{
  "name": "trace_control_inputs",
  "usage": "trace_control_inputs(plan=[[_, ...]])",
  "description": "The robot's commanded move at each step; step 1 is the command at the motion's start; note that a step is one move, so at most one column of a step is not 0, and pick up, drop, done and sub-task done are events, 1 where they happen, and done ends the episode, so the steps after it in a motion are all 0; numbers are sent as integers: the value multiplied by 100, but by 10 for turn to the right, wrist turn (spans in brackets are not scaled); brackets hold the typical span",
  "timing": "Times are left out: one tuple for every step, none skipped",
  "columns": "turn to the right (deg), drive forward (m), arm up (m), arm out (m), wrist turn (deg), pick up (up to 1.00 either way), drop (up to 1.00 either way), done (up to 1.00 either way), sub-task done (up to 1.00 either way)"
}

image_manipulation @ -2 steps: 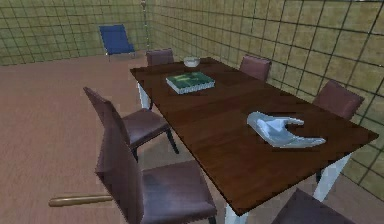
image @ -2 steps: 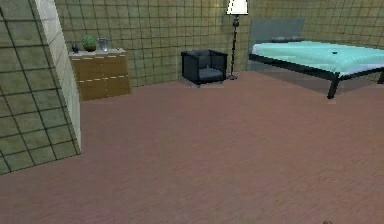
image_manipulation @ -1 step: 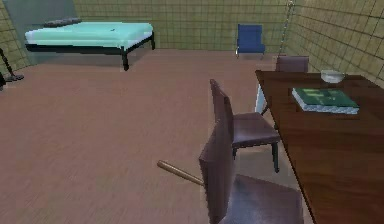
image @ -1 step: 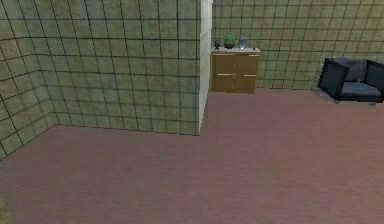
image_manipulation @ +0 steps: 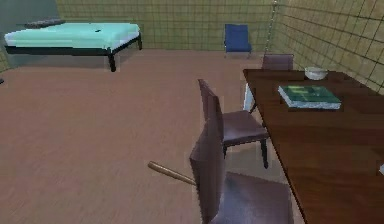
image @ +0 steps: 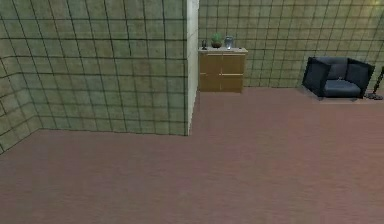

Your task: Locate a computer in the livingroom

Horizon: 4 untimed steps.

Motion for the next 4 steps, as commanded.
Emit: trace_control_inputs(plan=[[240, 0, 0, 0, 0, 0, 0, 0, 0], [0, 45, 0, 0, 0, 0, 0, 0, 0], [-420, 0, 0, 0, 0, 0, 0, 0, 0], [0, 35, 0, 0, 0, 0, 0, 0, 0]])
